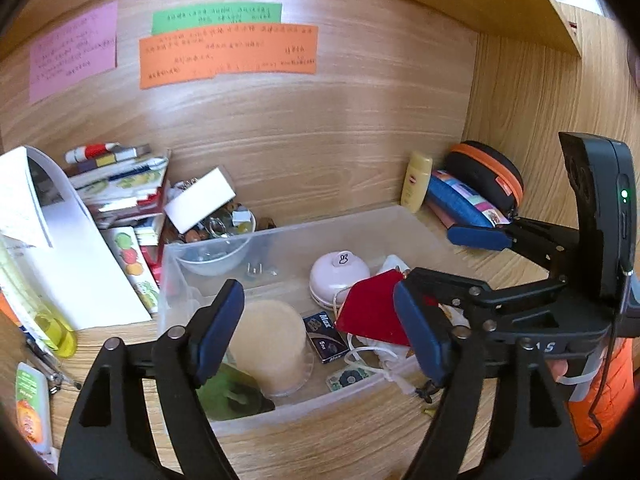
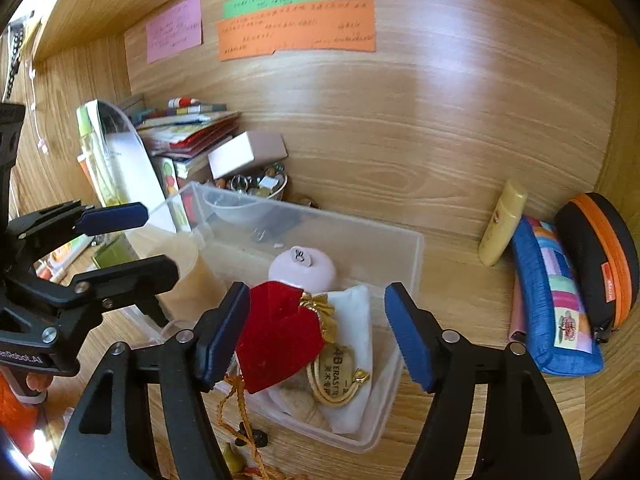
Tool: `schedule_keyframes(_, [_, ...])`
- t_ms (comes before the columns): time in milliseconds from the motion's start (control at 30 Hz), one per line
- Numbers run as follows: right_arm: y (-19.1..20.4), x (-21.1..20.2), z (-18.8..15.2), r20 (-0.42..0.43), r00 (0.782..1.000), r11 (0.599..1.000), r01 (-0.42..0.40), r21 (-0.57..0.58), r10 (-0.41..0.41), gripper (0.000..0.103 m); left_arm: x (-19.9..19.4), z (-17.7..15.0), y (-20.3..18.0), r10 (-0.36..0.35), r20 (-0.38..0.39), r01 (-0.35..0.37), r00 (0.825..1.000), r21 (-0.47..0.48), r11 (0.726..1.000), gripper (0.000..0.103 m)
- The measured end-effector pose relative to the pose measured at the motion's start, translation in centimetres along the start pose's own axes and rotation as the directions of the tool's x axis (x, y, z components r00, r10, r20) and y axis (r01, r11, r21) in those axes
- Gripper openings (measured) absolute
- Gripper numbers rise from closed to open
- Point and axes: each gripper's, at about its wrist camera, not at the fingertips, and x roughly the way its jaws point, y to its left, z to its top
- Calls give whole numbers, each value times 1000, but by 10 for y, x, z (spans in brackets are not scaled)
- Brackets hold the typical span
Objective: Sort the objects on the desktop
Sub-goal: 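Carry the card into the box with left tool while right tool drops the red pouch inside, then grasp the white lidded tub with left tool while right tool grasps the pink rope bag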
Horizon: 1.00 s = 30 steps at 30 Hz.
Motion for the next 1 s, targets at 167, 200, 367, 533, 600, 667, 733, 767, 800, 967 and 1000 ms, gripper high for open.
schedule_keyframes(167, [0,-18,3,38,999,1000,13,4,-13,79,-20,-2,-3,40,41,-41,998,15,999,94])
schedule_keyframes(200, [1,-23,2,47,999,1000,15,1,-15,81,-23,-3,-3,42,43,-43,998,14,999,95])
schedule_keyframes(367, [8,-42,-6,53,998,1000,22,-17,-21,83,-43,-12,1,73,52,-73,996,-4,997,99])
schedule_keyframes(533, [16,-58,-24,44,999,999,30,-26,-29,83,-61,-28,5,102,43,-101,994,-22,995,99])
schedule_keyframes(600, [19,-64,-32,37,999,999,24,-22,-23,83,-69,-36,9,117,36,-116,992,-35,993,99])
schedule_keyframes(667, [22,-69,-39,31,999,1000,12,-13,-12,83,-77,-45,12,126,30,-125,992,-50,991,100])
schedule_keyframes(733, [27,-75,-49,21,1000,1000,-21,7,21,83,-85,-56,15,138,17,-137,990,-65,988,100])
schedule_keyframes(767, [30,-77,-53,17,999,999,-32,12,32,83,-88,-62,17,146,9,-145,989,-69,987,100])
schedule_keyframes(800, [34,-79,-57,12,999,999,-51,18,51,83,-92,-68,17,155,2,-154,988,-73,985,100])
schedule_keyframes(967, [65,-85,-81,-26,985,985,-168,34,169,83,-108,-99,21,178,-38,-180,983,-86,980,100])
schedule_keyframes(1000, [74,-85,-87,-39,980,980,-196,28,197,83,-111,-105,21,180,-43,-183,983,-86,979,100])
